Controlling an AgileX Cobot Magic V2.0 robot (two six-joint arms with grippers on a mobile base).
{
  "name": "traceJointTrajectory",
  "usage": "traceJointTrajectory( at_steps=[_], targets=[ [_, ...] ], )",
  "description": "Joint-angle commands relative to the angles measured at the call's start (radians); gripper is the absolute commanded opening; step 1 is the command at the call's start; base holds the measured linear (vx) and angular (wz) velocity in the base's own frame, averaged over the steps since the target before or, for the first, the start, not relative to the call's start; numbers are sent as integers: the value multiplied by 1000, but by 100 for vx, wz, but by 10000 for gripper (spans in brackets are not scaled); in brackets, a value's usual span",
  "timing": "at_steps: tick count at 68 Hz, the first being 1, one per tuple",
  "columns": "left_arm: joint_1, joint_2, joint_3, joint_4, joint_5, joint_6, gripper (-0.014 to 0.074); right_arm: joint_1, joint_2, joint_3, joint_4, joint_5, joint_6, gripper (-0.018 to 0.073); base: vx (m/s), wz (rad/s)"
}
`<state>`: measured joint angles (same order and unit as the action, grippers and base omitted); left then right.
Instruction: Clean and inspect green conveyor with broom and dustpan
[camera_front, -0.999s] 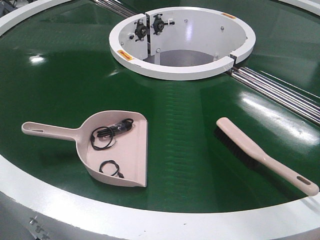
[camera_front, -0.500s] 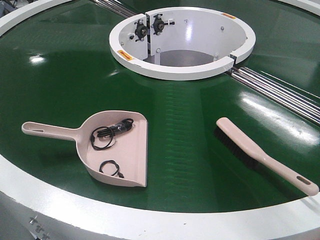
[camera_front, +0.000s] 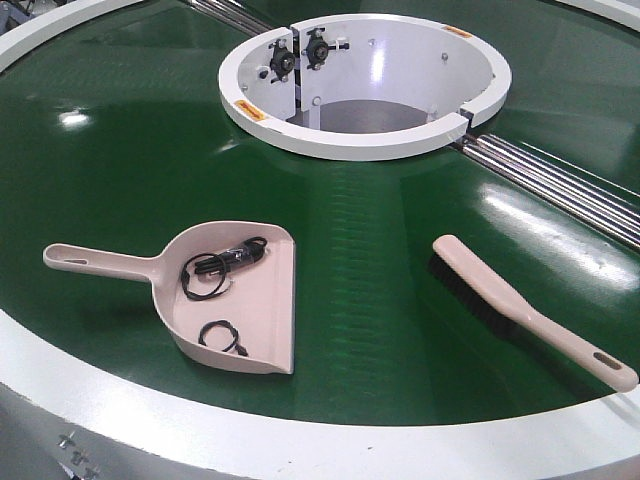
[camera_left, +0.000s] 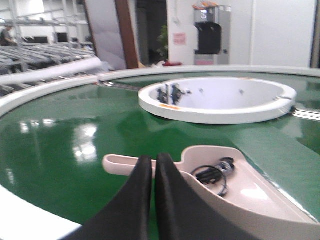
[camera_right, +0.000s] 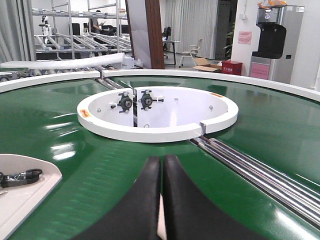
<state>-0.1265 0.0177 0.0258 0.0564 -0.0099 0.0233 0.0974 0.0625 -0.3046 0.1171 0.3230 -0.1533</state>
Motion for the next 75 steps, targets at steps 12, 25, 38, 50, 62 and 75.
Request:
traceJointTrajectory(
  at_steps=[12,25,38,50,62,75],
  targets=[
    [24,-45,12,-1,21,-52,-8,-3,14,-25,-4,-72,-1,-8,0,0],
    [24,-45,12,-1,31,-127,-6,-3,14,-25,-4,-72,-1,-8,0,0],
    [24,-45,12,-1,31,-127,-6,-3,14,-25,-4,-72,-1,-8,0,0],
    [24,-44,11,-1,30,-127,-6,-3,14,-25,-4,-72,-1,-8,0,0],
    [24,-44,11,-1,30,-127,-6,-3,14,-25,-4,-72,-1,-8,0,0],
    [24,-44,11,-1,30,-127,-6,-3,14,-25,-4,-72,-1,-8,0,0]
  ],
)
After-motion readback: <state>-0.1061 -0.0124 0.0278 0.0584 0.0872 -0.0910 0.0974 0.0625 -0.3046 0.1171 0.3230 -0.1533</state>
